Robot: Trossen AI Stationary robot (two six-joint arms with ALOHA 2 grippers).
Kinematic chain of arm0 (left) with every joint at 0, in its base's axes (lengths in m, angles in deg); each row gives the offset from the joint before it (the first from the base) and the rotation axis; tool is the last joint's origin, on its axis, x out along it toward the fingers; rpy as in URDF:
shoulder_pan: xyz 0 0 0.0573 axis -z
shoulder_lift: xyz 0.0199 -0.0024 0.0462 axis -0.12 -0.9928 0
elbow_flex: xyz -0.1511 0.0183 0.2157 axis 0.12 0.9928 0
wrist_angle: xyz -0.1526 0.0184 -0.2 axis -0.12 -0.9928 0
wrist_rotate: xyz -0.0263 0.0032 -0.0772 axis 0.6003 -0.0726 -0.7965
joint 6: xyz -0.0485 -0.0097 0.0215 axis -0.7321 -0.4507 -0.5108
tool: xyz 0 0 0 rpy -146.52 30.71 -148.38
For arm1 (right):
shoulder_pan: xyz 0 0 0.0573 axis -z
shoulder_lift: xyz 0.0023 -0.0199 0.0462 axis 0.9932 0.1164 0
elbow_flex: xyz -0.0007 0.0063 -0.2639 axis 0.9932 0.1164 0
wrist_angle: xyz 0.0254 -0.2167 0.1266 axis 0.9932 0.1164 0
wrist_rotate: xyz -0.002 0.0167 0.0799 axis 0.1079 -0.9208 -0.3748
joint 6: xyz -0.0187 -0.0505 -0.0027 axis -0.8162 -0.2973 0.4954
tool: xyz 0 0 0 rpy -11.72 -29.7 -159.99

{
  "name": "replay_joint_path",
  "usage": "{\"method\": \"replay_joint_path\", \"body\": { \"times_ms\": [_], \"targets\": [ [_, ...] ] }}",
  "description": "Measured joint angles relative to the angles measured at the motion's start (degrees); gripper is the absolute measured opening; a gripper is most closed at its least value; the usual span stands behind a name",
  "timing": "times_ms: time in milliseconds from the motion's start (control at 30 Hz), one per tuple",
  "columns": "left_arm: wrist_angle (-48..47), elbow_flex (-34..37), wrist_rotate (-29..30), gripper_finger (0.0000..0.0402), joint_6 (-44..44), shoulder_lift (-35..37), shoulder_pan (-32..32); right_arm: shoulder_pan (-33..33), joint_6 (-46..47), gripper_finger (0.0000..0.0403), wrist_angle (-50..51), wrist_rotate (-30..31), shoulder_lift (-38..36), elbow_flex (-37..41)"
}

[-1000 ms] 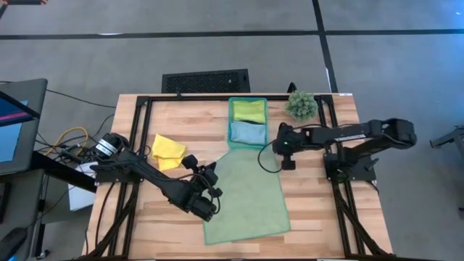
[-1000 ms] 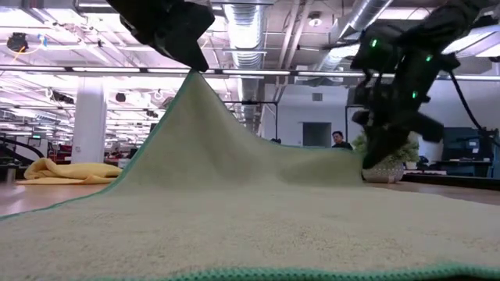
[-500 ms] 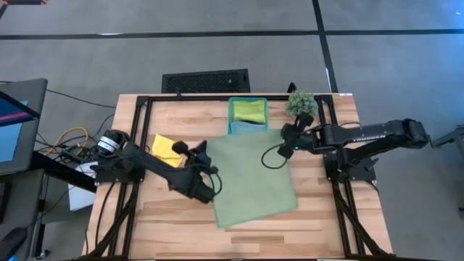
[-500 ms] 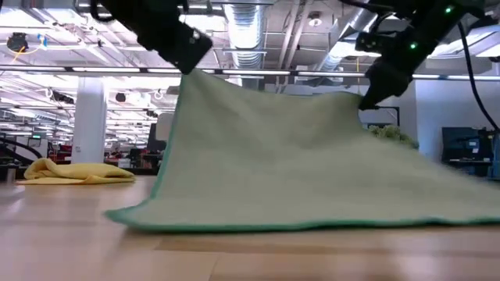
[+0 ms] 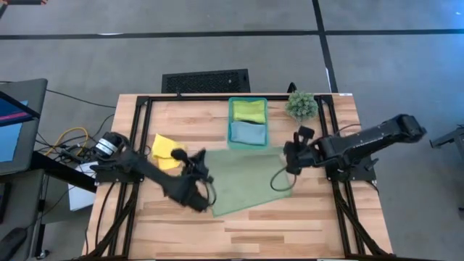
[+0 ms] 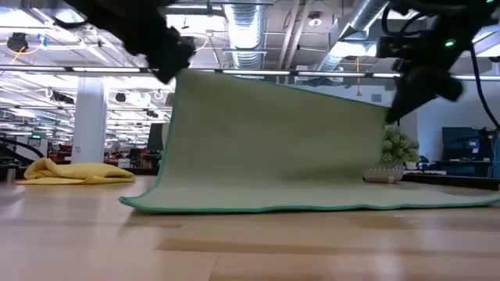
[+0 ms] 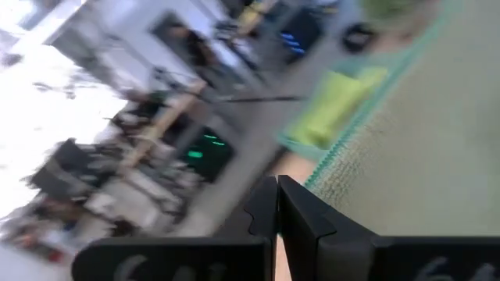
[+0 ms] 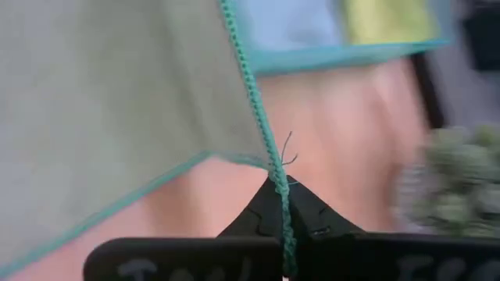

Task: Fold microfiber towels
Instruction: Fold the green microfiber cloth

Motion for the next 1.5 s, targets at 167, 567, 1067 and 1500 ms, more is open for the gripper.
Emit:
{"method": "replay_joint_path", "body": {
  "times_ms": [167, 567, 1067, 1500],
  "targets": [
    [16.6, 0.1, -14.2, 0.0000, 10.5, -0.8, 7.5, -6.7, 2.2, 0.0007, 1.3, -9.7, 0.1, 0.1],
    [55.5, 0.1, -33.9, 0.0000, 37.7, -9.0, 10.9, -17.9, 7.6, 0.0008, 0.8, -22.9, 6.4, 2.6],
    [25.8, -7.4, 1.7, 0.0000, 34.8, -5.9, 10.7, -20.8, 22.6, 0.0008, 6.2, 6.9, 8.6, -2.0],
    [1.6, -3.1, -4.0, 0.0000, 5.7, -5.7, 0.9, -7.2, 11.8, 0.0011, 0.7, 15.5, 6.5, -1.9]
  ]
}}
